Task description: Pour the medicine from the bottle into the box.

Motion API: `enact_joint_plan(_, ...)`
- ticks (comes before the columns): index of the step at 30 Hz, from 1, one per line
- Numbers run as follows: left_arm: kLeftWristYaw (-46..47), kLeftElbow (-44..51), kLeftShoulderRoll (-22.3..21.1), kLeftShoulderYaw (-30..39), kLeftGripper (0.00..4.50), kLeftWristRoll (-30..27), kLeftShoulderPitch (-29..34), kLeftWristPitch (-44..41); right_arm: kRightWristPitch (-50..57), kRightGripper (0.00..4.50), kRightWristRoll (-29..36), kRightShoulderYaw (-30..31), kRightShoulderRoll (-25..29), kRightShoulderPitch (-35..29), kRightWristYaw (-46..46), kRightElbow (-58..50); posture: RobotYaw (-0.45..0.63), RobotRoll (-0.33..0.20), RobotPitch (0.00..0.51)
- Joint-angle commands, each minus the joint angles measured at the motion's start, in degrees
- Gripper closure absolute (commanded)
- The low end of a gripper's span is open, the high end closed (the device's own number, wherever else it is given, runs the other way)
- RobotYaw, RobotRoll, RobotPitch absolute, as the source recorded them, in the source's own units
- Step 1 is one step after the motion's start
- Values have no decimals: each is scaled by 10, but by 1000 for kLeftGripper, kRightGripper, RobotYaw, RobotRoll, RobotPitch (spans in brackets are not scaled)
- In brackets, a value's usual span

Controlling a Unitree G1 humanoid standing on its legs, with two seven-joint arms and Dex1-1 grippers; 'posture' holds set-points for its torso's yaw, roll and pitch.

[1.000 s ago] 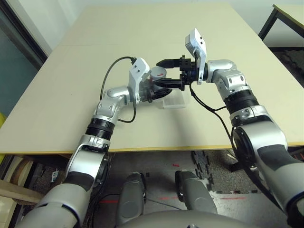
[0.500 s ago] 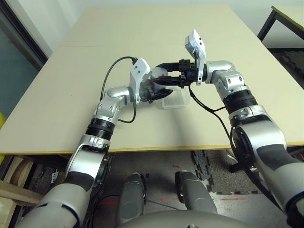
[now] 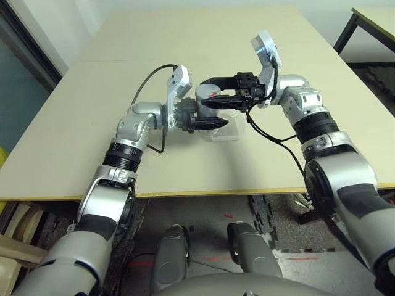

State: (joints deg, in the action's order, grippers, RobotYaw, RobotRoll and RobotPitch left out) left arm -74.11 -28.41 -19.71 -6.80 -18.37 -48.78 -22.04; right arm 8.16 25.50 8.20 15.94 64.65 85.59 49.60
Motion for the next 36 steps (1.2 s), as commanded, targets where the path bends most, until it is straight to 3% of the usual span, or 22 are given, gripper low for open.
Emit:
enact_joint_plan(1,-10,-30,-9,17,1768,-18,-5,-31,-31,883,-26,13,-13,18,69,9,-155,0,79)
enact_joint_plan(3,-12,-29,-10,16,1768,-18,-3,-30,-34,156,-36,5,-14,20,69,21,-155,0,79)
enact_joint_plan(4,-12,-28,-11,14,1768,-18,-1,-29,-36,0,-41,0,-13,20,69,28,-155,0,79)
enact_joint_plan(24,7,-17,-11,9,1768,-5,17,3,-60,0,-109,-61,12,33,-5,133,-157,0,72)
enact_joint_plan(36,61,-88,0,12,1768,42,10,103,-43,0,-107,-81,12,32,-3,98,-159,0,66)
